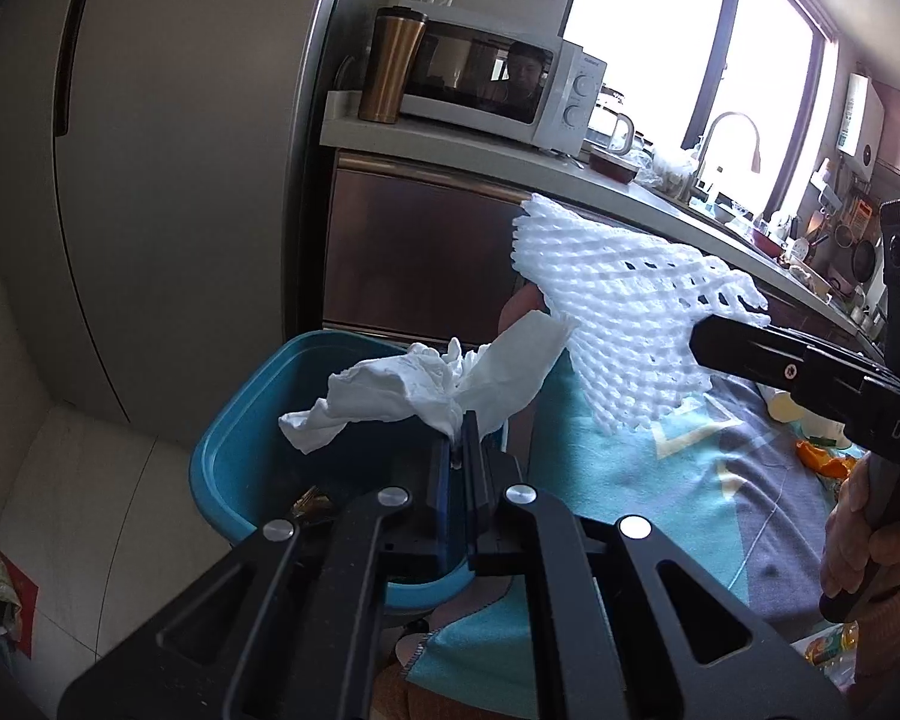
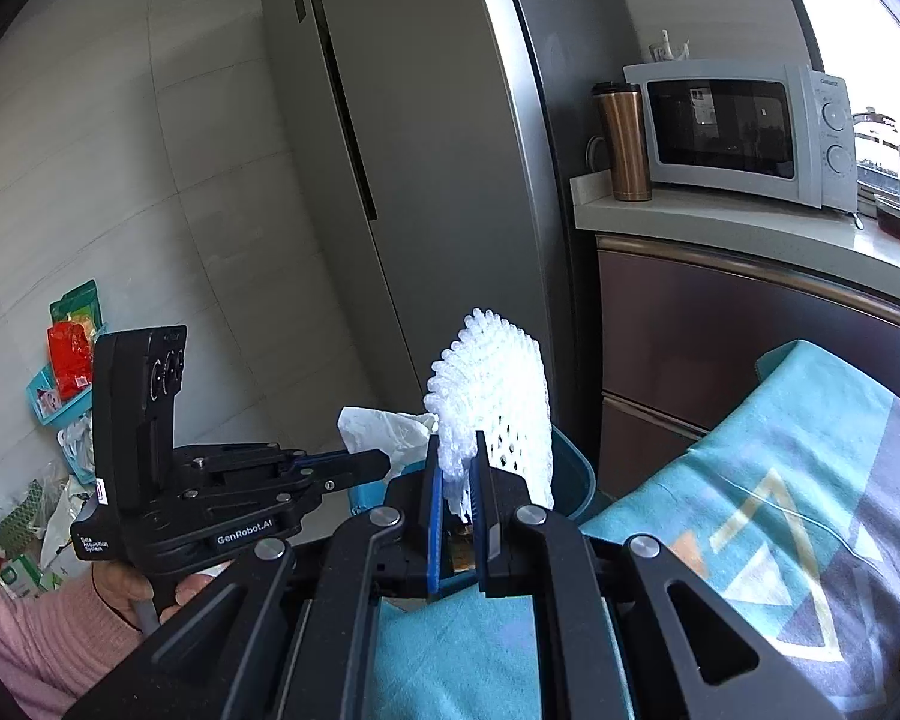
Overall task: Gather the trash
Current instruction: 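Carry tissue and foam net to the teal bin and release both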
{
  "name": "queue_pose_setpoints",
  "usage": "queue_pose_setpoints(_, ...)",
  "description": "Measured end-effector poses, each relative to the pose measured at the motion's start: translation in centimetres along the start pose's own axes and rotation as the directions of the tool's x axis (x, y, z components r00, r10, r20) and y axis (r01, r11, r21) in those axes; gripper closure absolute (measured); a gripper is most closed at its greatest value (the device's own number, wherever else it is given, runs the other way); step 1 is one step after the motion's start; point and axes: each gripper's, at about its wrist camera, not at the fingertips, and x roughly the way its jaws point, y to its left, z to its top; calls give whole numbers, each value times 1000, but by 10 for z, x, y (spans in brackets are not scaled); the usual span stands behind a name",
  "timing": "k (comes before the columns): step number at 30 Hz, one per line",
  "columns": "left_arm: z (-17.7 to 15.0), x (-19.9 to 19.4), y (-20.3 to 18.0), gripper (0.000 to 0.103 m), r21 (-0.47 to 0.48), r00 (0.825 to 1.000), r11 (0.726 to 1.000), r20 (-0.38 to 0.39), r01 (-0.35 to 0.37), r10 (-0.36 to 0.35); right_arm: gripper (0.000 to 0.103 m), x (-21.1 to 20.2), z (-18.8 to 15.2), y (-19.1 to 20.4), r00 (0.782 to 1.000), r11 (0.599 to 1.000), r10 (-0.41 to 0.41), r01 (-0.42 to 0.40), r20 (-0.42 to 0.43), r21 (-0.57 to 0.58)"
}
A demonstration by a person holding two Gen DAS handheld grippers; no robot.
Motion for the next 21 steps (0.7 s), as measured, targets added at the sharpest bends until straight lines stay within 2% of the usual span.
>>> queue_pose_setpoints(8, -9, 24, 12, 99, -33, 998, 999, -49, -33, 31, 96, 49, 5, -6, 995, 999, 19, -15, -93, 34)
queue_pose_setpoints(15, -17, 48, 20, 99, -40, 995, 998, -91, -53, 50, 96, 90, 3, -11, 985, 999, 6, 3, -171, 53)
queue_pose_setpoints(21, -21, 64, 25, 99, -49, 991, 996, -117, -68, 62, 96, 108, 3, -12, 975, 998, 9, 5, -224, 63)
